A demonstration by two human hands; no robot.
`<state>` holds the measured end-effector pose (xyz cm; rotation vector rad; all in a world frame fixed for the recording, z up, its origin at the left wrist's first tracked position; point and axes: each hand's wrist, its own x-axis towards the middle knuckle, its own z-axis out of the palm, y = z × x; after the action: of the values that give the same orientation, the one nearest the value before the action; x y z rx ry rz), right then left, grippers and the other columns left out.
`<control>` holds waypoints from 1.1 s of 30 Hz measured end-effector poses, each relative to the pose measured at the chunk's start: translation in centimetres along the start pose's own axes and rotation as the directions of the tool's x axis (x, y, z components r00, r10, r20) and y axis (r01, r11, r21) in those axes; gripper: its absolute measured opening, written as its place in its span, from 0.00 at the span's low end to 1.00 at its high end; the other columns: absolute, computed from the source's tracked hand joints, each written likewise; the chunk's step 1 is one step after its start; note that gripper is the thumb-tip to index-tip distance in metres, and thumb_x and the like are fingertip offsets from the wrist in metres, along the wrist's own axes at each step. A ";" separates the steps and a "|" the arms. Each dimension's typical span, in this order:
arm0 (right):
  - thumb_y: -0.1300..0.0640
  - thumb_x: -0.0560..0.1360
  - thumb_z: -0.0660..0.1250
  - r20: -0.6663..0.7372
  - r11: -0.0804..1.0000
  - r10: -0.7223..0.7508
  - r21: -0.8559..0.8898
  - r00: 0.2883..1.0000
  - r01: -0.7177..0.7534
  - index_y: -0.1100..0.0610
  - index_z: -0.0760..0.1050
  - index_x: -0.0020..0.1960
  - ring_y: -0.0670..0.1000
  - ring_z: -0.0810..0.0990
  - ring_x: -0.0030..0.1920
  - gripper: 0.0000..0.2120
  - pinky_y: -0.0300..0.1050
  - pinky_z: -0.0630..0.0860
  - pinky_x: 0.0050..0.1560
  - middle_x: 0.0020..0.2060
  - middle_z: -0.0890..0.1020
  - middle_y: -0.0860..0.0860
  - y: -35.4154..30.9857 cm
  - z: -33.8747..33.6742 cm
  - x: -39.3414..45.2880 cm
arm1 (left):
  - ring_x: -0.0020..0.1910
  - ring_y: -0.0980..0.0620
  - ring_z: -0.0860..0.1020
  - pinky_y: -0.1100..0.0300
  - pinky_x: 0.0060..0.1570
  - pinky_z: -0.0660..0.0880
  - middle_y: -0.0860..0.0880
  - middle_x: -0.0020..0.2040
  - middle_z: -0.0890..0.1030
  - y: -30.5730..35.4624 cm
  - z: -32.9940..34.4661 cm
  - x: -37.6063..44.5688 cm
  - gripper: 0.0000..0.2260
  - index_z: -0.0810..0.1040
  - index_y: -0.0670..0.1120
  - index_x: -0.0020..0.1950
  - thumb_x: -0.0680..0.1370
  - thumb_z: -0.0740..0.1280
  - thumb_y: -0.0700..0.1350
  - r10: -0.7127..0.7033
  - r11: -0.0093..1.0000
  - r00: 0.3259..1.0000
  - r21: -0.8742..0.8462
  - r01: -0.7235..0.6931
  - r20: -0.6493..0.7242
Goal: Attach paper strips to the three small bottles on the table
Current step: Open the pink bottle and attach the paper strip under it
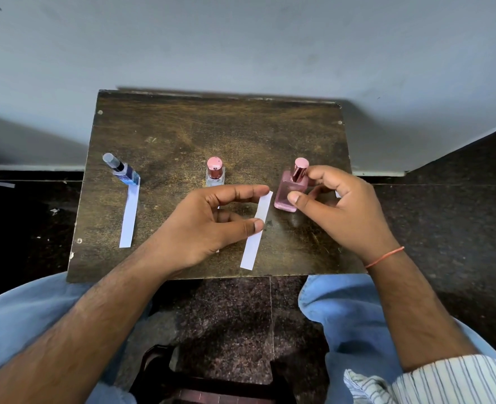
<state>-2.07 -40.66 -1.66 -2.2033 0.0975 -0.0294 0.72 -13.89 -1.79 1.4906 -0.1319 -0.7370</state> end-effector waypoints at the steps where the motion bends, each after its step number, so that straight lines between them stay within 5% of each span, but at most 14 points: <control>1: 0.46 0.74 0.80 0.026 1.000 0.001 0.013 1.000 -0.001 0.38 0.85 0.56 0.40 0.83 0.42 0.12 0.29 0.74 0.46 0.48 0.86 0.32 0.1 -0.1 -0.1 | 0.45 0.52 0.85 0.64 0.54 0.82 0.55 0.58 0.90 0.0 0.1 0.1 0.23 0.87 0.58 0.67 0.74 0.81 0.41 0.010 1.000 1.000 -0.002 -0.010 -0.007; 5: 0.56 0.75 0.83 0.106 0.997 -0.018 0.070 0.994 0.011 0.47 0.86 0.58 0.38 0.79 0.35 0.14 0.27 0.71 0.38 0.42 0.87 0.39 0.4 -0.3 -0.7 | 0.45 0.45 0.78 0.56 0.58 0.82 0.57 0.54 0.89 -0.2 0.6 0.5 0.20 0.88 0.58 0.63 0.78 0.78 0.36 0.065 0.997 0.997 0.034 -0.064 -0.029; 9: 0.60 0.74 0.83 0.145 0.989 -0.008 0.148 0.989 -0.014 0.48 0.86 0.57 0.39 0.81 0.38 0.15 0.32 0.75 0.39 0.43 0.87 0.46 0.2 -0.8 -1.3 | 0.48 0.41 0.78 0.41 0.55 0.75 0.32 0.54 0.87 -0.5 1.0 0.9 0.16 0.89 0.57 0.62 0.80 0.77 0.37 0.087 0.993 0.994 0.080 -0.082 -0.067; 13: 0.63 0.75 0.82 0.208 0.982 -0.008 0.185 0.978 -0.031 0.56 0.87 0.60 0.49 0.85 0.43 0.15 0.50 0.82 0.43 0.46 0.88 0.54 0.1 -1.2 -1.8 | 0.52 0.50 0.88 0.55 0.58 0.84 0.48 0.54 0.91 -0.8 1.5 1.2 0.13 0.90 0.56 0.60 0.81 0.77 0.39 0.143 0.985 0.984 0.112 -0.130 -0.109; 16: 0.64 0.75 0.82 0.247 0.985 -0.035 0.175 0.968 -0.009 0.57 0.87 0.61 0.55 0.87 0.45 0.16 0.57 0.85 0.47 0.48 0.89 0.53 -0.1 -1.5 -2.0 | 0.57 0.38 0.88 0.47 0.60 0.86 0.46 0.55 0.91 -0.9 1.9 1.5 0.13 0.89 0.51 0.64 0.82 0.76 0.39 0.165 0.978 0.980 0.151 -0.147 -0.111; 18: 0.64 0.75 0.82 0.272 0.984 -0.041 0.180 0.961 -0.010 0.57 0.87 0.62 0.54 0.87 0.45 0.16 0.54 0.86 0.48 0.48 0.89 0.50 -0.3 -1.6 -2.1 | 0.57 0.38 0.88 0.45 0.62 0.85 0.46 0.56 0.91 -0.7 2.1 1.5 0.12 0.88 0.48 0.66 0.83 0.75 0.40 0.182 0.974 0.979 0.156 -0.166 -0.094; 21: 0.65 0.75 0.82 0.299 0.979 -0.038 0.201 0.953 -0.024 0.55 0.87 0.61 0.52 0.87 0.43 0.16 0.49 0.85 0.48 0.44 0.88 0.43 -0.5 -1.6 -2.3 | 0.61 0.51 0.88 0.56 0.63 0.84 0.50 0.59 0.91 0.0 2.5 1.2 0.11 0.87 0.46 0.66 0.85 0.70 0.44 0.235 0.963 0.970 0.148 -0.224 -0.065; 26: 0.66 0.75 0.81 0.332 0.970 -0.039 0.240 0.943 -0.044 0.48 0.85 0.58 0.43 0.84 0.39 0.18 0.40 0.81 0.43 0.42 0.87 0.37 -1.0 -1.4 -2.4 | 0.66 0.52 0.86 0.56 0.68 0.81 0.48 0.64 0.89 0.5 2.9 1.1 0.14 0.86 0.42 0.68 0.85 0.70 0.46 0.292 0.940 0.956 0.190 -0.282 -0.026; 31: 0.60 0.74 0.81 0.327 0.975 -0.060 0.221 0.943 -0.014 0.45 0.84 0.57 0.52 0.86 0.38 0.15 0.42 0.81 0.42 0.42 0.87 0.39 -1.6 -1.0 -2.4 | 0.65 0.52 0.86 0.60 0.66 0.80 0.45 0.63 0.88 0.7 3.0 1.2 0.15 0.85 0.38 0.67 0.83 0.70 0.43 0.332 0.923 0.943 0.209 -0.324 -0.002; 33: 0.58 0.74 0.81 0.318 0.974 -0.059 0.227 0.946 -0.016 0.45 0.84 0.56 0.49 0.85 0.37 0.15 0.40 0.81 0.41 0.41 0.87 0.38 -1.8 -0.9 -2.5 | 0.63 0.53 0.87 0.61 0.64 0.80 0.46 0.62 0.89 0.7 3.0 1.2 0.15 0.86 0.38 0.66 0.83 0.70 0.43 0.338 0.922 0.941 0.205 -0.329 -0.011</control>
<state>-4.47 -40.11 0.30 -1.9514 -0.1093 0.2949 0.36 -17.17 -1.22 1.6221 -0.4264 -0.4210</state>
